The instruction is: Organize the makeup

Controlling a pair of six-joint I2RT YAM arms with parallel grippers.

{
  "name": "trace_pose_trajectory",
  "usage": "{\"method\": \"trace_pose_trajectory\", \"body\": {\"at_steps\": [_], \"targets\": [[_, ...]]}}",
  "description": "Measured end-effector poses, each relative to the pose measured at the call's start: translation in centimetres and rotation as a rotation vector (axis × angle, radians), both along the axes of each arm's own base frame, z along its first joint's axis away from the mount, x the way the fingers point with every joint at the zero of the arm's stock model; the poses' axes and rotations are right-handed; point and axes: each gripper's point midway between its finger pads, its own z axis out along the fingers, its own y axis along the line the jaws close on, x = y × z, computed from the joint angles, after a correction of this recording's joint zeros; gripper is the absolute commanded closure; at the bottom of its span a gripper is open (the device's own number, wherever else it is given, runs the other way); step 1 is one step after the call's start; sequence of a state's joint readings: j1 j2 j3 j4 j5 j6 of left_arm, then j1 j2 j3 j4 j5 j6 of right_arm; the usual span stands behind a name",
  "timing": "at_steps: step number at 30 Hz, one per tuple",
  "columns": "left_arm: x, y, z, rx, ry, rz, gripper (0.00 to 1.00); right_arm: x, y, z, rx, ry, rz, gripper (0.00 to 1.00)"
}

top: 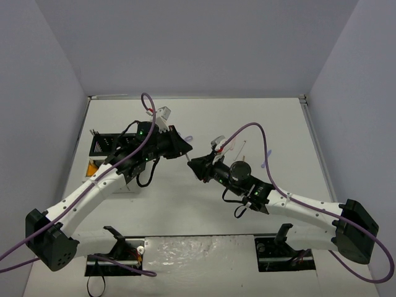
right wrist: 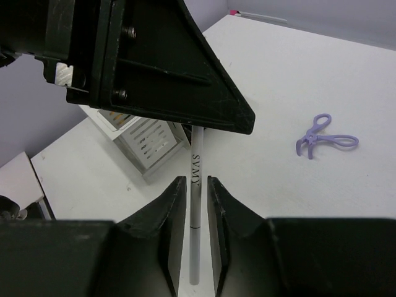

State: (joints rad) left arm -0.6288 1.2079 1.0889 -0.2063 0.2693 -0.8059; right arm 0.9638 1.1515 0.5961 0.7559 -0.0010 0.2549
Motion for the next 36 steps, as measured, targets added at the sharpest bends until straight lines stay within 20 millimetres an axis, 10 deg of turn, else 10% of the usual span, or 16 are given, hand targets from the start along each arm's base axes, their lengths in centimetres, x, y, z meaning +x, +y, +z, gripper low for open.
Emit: {"method": "trace_pose_trajectory", "body": {"at_steps": [2,5,10,18,26,31,36], "targets": [[0.2,0.1,0.1,0.003,-0.007,0.008,1.0,0.2,-0.1,0.0,-0.004,-0.004,-0.01,0.18],[0.7,1.1,-0.1,0.045,-0.033,0.051,1.0,0.5,-0.6,-0.4,-0.025,0.001,-0.043,0.09],[2.1,6.0,0.0,0.179,-0.1,0.212,1.0,1.3,-2.4,-1.1,-0.068,0.016,-0.134,0.01],[5.2,21.5,2.1,0.308,-0.172,0.667,1.0,2.1,-5.6,-2.8,-0.149,0.044,-0.271,0.0],[4.6,26.9,-2.4,0.449,-0.102,0.795,0.99,4.0,-8.9,-4.9,-0.225,0.095,-0.391,0.0],[3.9,28.1,-5.9,0.512,-0.024,0.826,0.79,5.0,-10.3,-5.4,-0.231,0.121,-0.437,0.0],[3.5,28.7,-6.0,0.522,-0.016,0.866,0.36,5.5,-10.9,-6.9,-0.263,0.155,-0.466,0.01]]}}
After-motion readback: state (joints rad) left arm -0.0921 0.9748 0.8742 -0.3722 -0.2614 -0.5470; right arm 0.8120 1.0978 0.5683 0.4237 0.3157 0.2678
